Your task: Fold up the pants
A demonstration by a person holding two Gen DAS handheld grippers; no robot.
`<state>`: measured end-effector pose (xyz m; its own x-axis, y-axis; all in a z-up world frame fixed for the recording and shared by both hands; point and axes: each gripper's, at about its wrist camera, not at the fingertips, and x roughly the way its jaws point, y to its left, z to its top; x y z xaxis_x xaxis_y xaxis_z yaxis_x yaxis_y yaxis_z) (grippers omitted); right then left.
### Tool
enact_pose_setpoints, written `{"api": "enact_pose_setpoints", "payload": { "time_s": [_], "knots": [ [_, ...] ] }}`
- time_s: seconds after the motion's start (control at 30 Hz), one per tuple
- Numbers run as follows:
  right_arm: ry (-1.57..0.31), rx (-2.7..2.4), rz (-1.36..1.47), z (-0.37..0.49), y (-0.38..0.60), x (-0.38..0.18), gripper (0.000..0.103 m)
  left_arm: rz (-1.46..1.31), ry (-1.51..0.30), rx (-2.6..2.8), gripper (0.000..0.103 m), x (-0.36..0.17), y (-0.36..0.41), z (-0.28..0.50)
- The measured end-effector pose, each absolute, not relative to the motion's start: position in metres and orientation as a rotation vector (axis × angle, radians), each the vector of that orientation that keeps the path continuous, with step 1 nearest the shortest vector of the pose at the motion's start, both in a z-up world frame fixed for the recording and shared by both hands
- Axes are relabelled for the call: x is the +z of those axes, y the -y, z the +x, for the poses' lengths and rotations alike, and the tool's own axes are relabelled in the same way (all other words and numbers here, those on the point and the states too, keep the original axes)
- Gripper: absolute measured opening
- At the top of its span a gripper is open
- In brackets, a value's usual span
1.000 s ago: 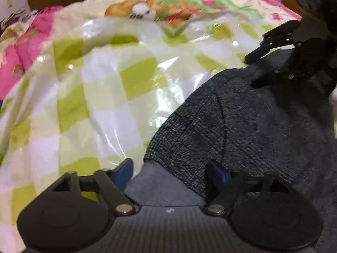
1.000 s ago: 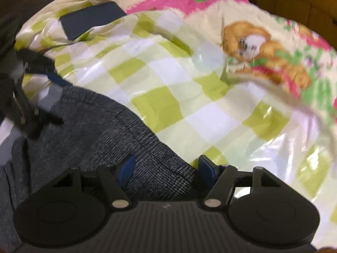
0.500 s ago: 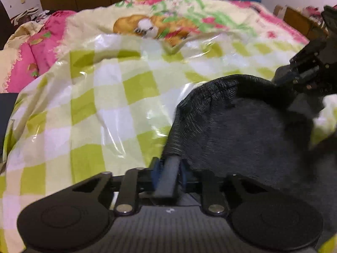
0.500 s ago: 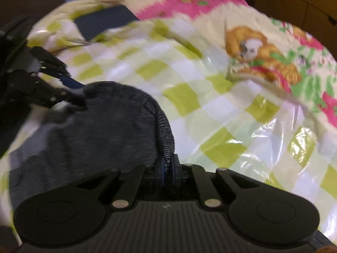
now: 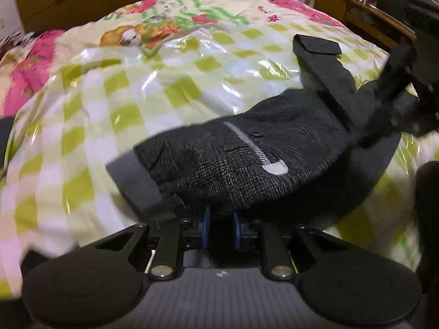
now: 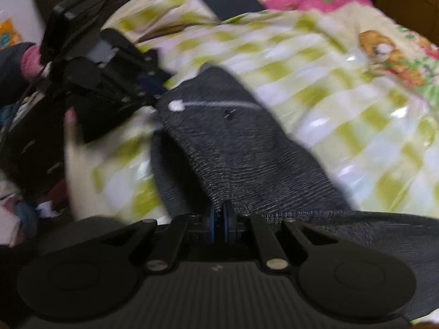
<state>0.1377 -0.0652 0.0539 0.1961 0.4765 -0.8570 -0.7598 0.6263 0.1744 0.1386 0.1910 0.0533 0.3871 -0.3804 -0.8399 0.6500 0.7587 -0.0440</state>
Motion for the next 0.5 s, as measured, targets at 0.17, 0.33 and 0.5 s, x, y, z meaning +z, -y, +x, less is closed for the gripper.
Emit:
{"api": "enact_pose_setpoints", "payload": {
  "time_s": [0.17,0.33,0.5],
  "knots": [
    [-1.123,0.796,-0.299,0.133,0.057,-0.008,0.007,0.343,-0.996,-0.562,0.033,0.019,-0.2,0.118],
    [-1.113,0.734,-0.336,0.124,0.051,-0.022,0.008,0.348,-1.001,-0.458,0.033,-0.005,-0.212,0.099],
    [-0.985,0.668,-0.436,0.107,0.041,0.006,0.015,0.363,-0.883,-0.42,0.041,-0.007,-0.205,0.081]
  ]
}}
